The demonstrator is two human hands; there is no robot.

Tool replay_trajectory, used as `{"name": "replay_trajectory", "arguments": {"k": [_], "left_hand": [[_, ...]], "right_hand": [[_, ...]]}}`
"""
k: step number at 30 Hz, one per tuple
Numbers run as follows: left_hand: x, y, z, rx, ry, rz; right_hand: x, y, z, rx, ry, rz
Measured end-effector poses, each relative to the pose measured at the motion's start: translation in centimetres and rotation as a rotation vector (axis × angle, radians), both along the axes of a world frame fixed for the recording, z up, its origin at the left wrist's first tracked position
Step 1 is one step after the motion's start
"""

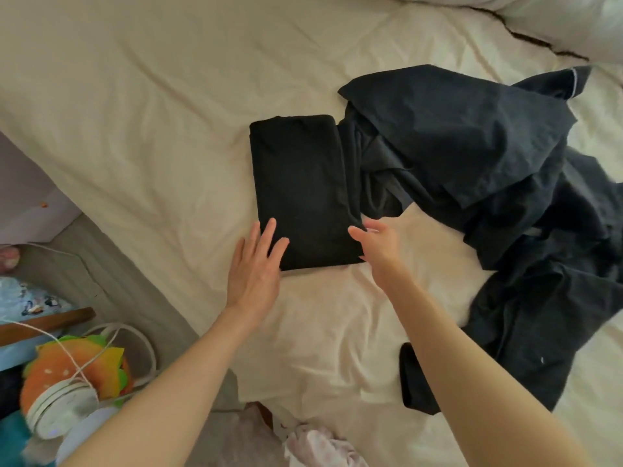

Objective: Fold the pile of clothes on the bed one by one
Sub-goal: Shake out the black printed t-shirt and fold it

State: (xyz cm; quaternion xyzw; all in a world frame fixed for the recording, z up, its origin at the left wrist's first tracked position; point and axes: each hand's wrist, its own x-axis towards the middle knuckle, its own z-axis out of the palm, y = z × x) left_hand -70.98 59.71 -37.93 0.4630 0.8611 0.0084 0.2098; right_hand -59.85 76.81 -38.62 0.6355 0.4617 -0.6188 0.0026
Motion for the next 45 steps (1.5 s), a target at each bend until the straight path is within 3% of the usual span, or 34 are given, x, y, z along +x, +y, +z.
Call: {"name": "replay_trajectory", "arguments": {"k": [3, 9, 15, 17, 22, 30, 35, 37, 39, 43, 45], "left_hand": [[-1.0, 0.0, 0.3, 0.037, 0.024, -0.079], [-0.8, -1.3, -0.4, 0.053, 0.001, -0.097], [-1.7, -1.0, -1.5, -0.050, 0.101, -0.199], [-2.1, -0.8, -1.3, -0.005, 0.120, -0.229], [-2.6, -0.8, 1.3, 0.288, -0.089, -0.039], [1.7, -7.9, 4.5, 0.208, -0.437, 0.095], [1.6, -7.5, 4.3, 0.337, -0.519, 0.429], [0.1, -5.3, 4.3, 0.386, -0.538, 0.535], [-1.7, -2.8, 4.1, 0.415, -0.528, 0.612], [-3.0, 0.3, 3.1, 0.339, -0.434, 0.684], [-2.0, 0.6, 2.9, 0.363, -0.211, 0.521]], "right_hand": [[0.2, 0.0, -0.2, 0.152, -0.056, 0.025], [2.0, -0.8, -0.9, 0.186, -0.121, 0.038], [1.0, 0.2, -0.8, -0.045, -0.007, 0.022], [0.8, 0.3, -0.6, -0.111, 0.028, -0.020], [1.8, -0.5, 0.9, -0.166, 0.080, -0.093], [8.7, -4.9, 5.4, -0.397, -0.103, -0.078], [8.0, -4.5, 6.8, -0.387, -0.014, -0.246], [5.9, -2.9, 7.3, -0.331, 0.038, -0.308], [3.7, -1.6, 7.4, -0.162, 0.047, -0.202], [0.6, -2.0, 6.7, 0.586, -0.114, 0.288], [0.4, -3.4, 5.8, 0.836, -0.055, 0.531]]}}
